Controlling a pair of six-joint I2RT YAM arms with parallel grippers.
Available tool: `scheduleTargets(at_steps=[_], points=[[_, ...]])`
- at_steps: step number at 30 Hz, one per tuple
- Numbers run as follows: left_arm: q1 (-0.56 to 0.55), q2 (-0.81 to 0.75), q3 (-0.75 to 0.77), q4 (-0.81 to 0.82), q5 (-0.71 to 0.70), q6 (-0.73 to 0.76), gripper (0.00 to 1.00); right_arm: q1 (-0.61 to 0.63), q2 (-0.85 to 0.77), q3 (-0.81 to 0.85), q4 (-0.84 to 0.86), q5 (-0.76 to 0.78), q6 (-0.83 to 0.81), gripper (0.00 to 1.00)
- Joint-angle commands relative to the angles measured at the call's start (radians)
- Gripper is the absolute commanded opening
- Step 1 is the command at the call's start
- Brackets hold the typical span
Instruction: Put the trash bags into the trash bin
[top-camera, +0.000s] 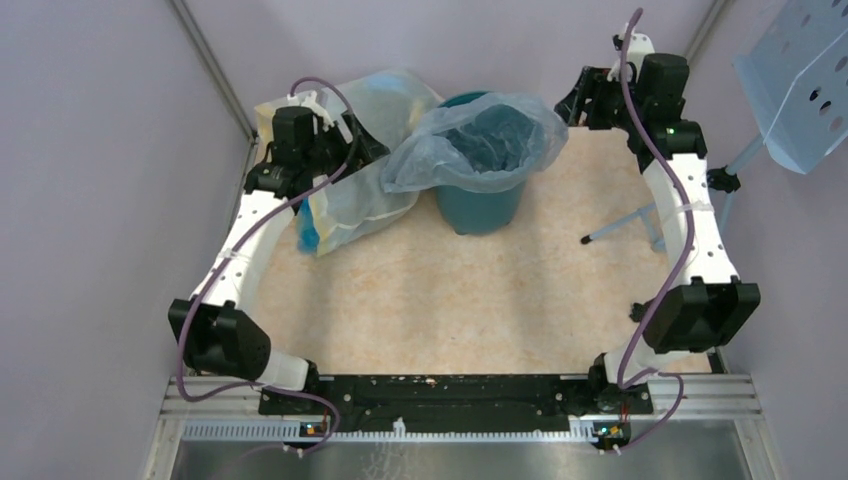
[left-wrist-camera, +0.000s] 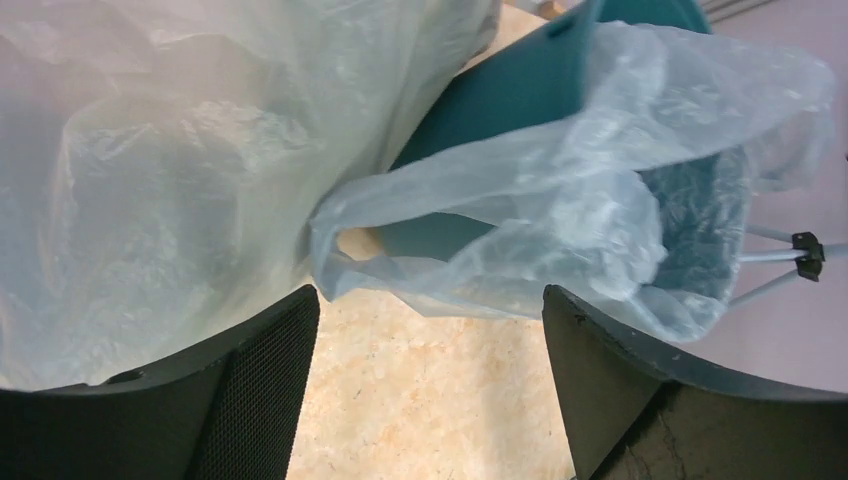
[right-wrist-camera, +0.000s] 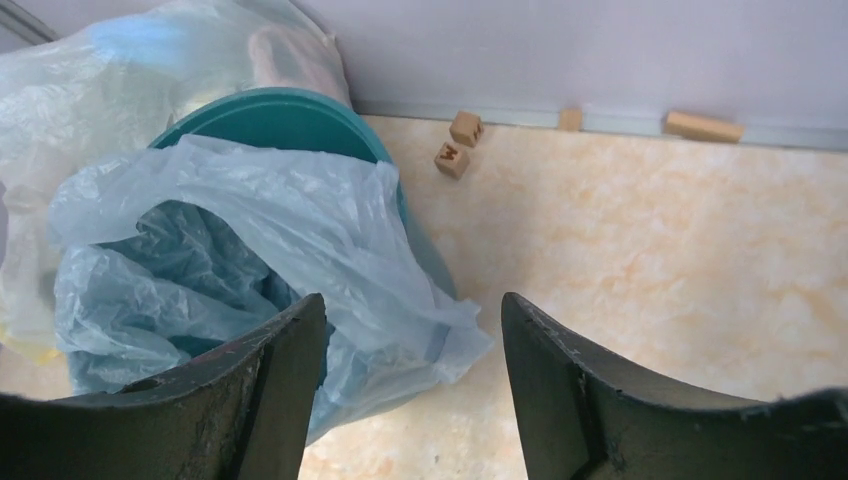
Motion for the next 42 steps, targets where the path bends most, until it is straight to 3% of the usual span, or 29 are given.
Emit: scheduleTargets(at_steps=[1, 4, 8, 10, 15, 31, 33, 38, 42], points=[[-0.071, -0.053, 0.051, -0.034, -0.061, 0.003, 0.86, 0.014, 0.078, 0.103, 0.02, -0.051, -0.133, 0.64], [-0.198, -0.024, 0.149, -0.121, -0.184, 0.048, 0.86, 0.042, 0.111, 0.152, 0.015, -0.082, -0.176, 0.64], [-0.323, 0.026, 0.279, -0.225, -0.32, 0.048, 0.98, 0.098, 0.117, 0.165, 0.031, -0.097, -0.269, 0.64], [-0.329, 0.046, 0.296, -0.249, -0.324, 0.018, 0.98, 0.117, 0.114, 0.158, 0.046, -0.086, -0.285, 0.64], [-0.333, 0.095, 0.313, -0.241, -0.319, -0.042, 0.81, 0.148, 0.133, 0.179, 0.048, 0.008, -0.326, 0.63], [-0.334, 0.303, 0.466, -0.179, -0.329, -0.066, 0.74, 0.166, 0.21, 0.277, -0.013, 0.016, -0.416, 0.53], [-0.332, 0.321, 0.479, -0.175, -0.323, -0.056, 0.68, 0.169, 0.211, 0.269, -0.014, 0.016, -0.418, 0.53], [-0.333, 0.351, 0.5, -0.201, -0.306, -0.02, 0.42, 0.17, 0.21, 0.268, -0.008, 0.018, -0.396, 0.52], [-0.333, 0.36, 0.496, -0.212, -0.298, 0.002, 0.28, 0.199, 0.21, 0.287, -0.026, 0.091, -0.337, 0.49]])
